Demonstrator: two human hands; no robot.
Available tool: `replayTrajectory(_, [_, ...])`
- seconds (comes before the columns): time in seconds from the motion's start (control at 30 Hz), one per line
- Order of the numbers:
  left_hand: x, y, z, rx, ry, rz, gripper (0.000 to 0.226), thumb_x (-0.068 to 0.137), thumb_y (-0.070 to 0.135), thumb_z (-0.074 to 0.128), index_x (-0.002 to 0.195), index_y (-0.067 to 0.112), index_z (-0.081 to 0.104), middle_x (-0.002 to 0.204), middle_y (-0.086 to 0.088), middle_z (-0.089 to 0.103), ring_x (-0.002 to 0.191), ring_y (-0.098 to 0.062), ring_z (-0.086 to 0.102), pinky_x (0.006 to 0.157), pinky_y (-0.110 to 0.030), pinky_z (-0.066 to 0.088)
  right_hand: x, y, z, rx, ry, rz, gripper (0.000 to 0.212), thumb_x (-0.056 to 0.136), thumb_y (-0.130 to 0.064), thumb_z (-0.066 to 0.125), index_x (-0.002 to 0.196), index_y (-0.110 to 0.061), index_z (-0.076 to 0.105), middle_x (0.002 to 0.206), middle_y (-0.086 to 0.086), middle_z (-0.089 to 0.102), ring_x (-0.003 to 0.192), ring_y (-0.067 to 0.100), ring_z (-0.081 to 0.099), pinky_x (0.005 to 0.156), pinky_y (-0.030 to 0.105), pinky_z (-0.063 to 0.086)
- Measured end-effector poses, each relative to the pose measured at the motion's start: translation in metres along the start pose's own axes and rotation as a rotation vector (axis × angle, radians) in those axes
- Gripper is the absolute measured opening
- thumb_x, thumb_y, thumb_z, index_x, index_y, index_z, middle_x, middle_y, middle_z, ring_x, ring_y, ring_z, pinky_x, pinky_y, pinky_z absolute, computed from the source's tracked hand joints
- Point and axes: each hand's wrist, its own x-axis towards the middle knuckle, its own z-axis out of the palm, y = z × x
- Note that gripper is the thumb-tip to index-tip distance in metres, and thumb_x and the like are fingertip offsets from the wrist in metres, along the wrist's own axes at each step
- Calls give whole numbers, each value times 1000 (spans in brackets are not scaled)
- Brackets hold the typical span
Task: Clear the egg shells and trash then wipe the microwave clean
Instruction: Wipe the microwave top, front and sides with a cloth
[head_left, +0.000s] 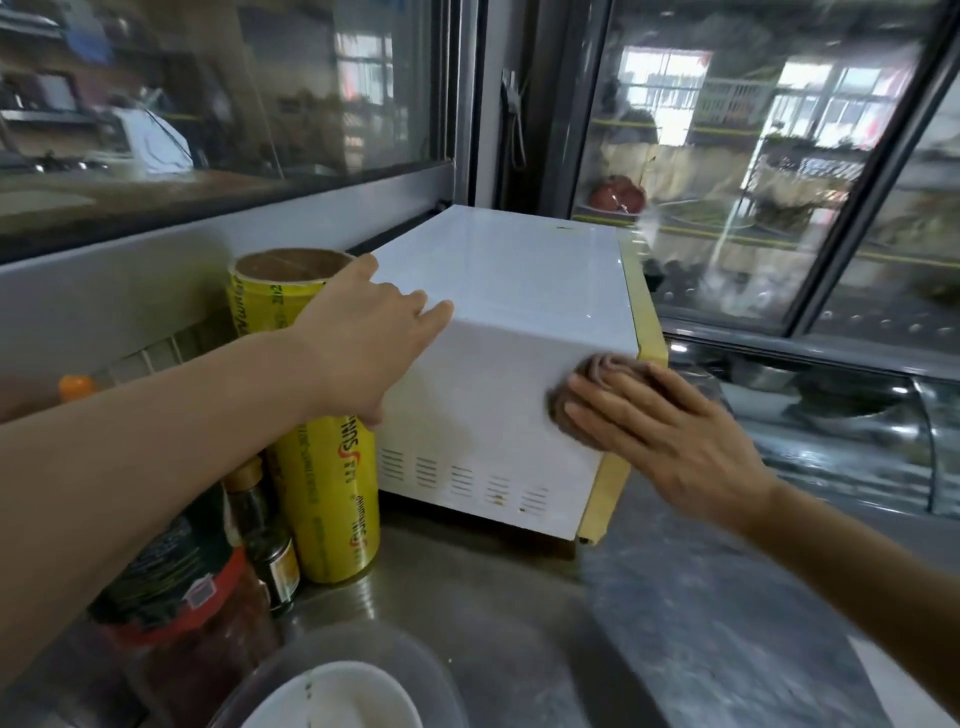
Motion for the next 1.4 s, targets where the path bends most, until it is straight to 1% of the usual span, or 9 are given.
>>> replayTrajectory(0.1, [-1, 2, 1, 25, 15, -7, 121, 63, 67, 68, 148, 16, -2, 147, 0, 34, 126, -19, 47, 109, -44, 23, 7, 12, -7, 6, 105, 71, 47, 101, -12, 16, 145, -15, 34, 151, 5, 32, 140, 26, 27, 112, 46, 24])
replayTrajectory(0.23, [-1, 5, 3, 71, 24, -13, 119, 63, 73, 63, 146, 17, -2, 147, 3, 35, 124, -18, 49, 107, -41, 27, -9, -26, 20, 29, 124, 151, 48, 100, -13, 16, 145, -15, 32, 154, 2, 26, 142, 24, 22, 116, 42, 15])
replayTrajectory(0.3, [1, 4, 4, 87, 45, -9, 119, 62, 76, 60, 145, 17, -1, 146, 4, 37, 121, -17, 51, 104, -40, 28, -26, -52, 40, 5, 24, 10, 51, 96, -12, 23, 148, -16, 23, 156, 1, 20, 143, 24, 18, 118, 40, 5])
replayTrajectory(0.43, [1, 1, 10, 99, 83, -4, 116, 61, 76, 60, 145, 19, 2, 144, 6, 39, 119, -16, 54, 103, -38, 28, -45, -101, 63, 9, -215, -239, 63, 85, -16, 37, 147, -13, 25, 151, 3, 34, 140, 19, 28, 118, 39, -8])
replayTrajectory(0.57, [2, 0, 9, 60, 96, 4, 114, 60, 73, 64, 144, 18, 10, 137, 6, 47, 113, -17, 57, 101, -39, 28, -32, -91, 57, 29, -165, -253, 58, 86, -17, 36, 144, -14, 32, 149, 3, 39, 139, 18, 30, 119, 39, -4])
replayTrajectory(0.77, [3, 0, 11, 14, 125, 5, 105, 59, 71, 67, 139, 19, 24, 130, 4, 54, 108, -20, 59, 99, -40, 29, 15, -77, 38, 77, 57, 93, 51, 97, -15, 21, 148, -13, 23, 157, 5, 16, 145, 26, 9, 118, 42, 5])
replayTrajectory(1.07, [5, -2, 10, -20, 142, -2, 99, 58, 69, 69, 135, 20, 30, 122, 3, 59, 104, -22, 60, 95, -40, 32, -35, -90, 52, 36, -174, -149, 74, 76, -12, 47, 147, -13, 26, 153, 8, 27, 139, 26, 23, 115, 43, 6])
replayTrajectory(1.3, [4, 2, 12, 5, 139, -18, 102, 59, 73, 65, 137, 19, 28, 127, 3, 58, 105, -22, 60, 100, -41, 30, 45, -152, 71, 73, -129, -168, 57, 85, -16, 28, 141, -13, 39, 148, 5, 39, 137, 25, 36, 116, 40, 1])
replayTrajectory(1.4, [3, 0, 11, 3, 125, -15, 101, 60, 72, 66, 137, 19, 28, 128, 2, 57, 107, -23, 59, 104, -43, 30, 21, -140, 72, 79, -166, -184, 58, 86, -14, 28, 145, -13, 31, 151, 5, 32, 140, 23, 28, 117, 40, -2])
